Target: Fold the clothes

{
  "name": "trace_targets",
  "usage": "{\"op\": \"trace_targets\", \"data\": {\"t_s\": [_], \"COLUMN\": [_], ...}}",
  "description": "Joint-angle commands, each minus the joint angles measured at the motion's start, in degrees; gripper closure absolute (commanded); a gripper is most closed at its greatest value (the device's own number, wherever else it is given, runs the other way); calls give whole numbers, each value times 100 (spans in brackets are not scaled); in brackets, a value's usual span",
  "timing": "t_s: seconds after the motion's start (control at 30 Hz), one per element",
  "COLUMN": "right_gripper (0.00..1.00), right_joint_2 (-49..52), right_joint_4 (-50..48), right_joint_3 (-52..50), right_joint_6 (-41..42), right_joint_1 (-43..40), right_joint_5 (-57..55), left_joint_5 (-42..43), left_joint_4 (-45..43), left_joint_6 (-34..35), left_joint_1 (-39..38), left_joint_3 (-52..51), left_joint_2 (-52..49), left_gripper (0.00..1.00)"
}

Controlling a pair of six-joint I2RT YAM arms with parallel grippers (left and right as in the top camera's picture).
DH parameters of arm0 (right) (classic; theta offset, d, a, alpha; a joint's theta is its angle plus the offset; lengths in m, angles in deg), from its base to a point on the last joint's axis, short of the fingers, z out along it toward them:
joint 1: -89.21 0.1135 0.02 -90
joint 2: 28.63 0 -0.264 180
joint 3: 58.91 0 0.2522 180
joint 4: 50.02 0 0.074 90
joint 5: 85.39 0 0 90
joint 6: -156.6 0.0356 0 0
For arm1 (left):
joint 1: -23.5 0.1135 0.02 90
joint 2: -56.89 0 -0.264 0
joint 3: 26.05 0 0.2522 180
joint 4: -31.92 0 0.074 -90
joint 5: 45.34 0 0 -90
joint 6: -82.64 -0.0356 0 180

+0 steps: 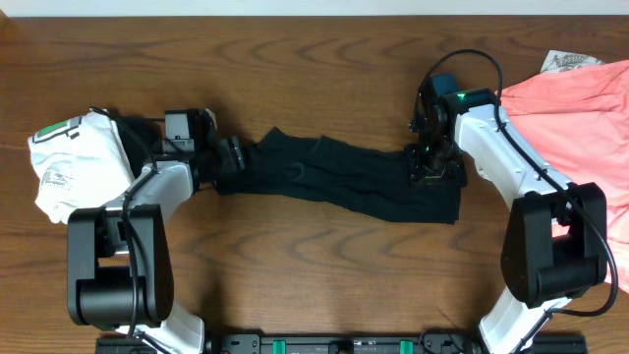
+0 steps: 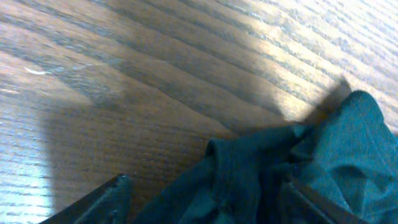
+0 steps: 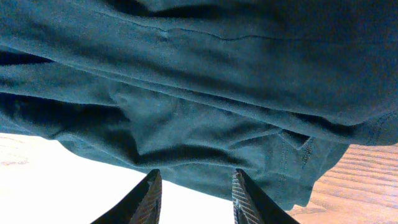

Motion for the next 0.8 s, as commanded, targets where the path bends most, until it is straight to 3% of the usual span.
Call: {"op": "trace_targets", "data": {"t_s": [0.0,0.1,0.13,0.17,0.47,0.77], "right_gripper": [64,64,64,64,64,67], "right_joint_2": [37,37,37,37,37,37], "right_joint_4": [-20,-15,-15,-15,-33,-35], "right_joint_3": [-17,-17,-17,-17,-17,-17], "right_joint_6": [63,61,63,61,61,59], "right_joint_1": [-17,-17,-17,-17,-17,-24], "right_joint_5": [-28,-31,-31,-31,-31,-37], "left_joint_5": [243,243,243,243,238,205], "left_joint_4": [118,122,125,125,122,334], "left_joint_6": [24,24,24,24,22,22], "left_joint_1": [13,15,15,15,22,551], "left_joint_3": [-37,-37,-37,-37,-37,-22], "left_joint_2": [-269,-264,-264,-264,-28,1075], "left_gripper": [37,69,86,93,94,94]}}
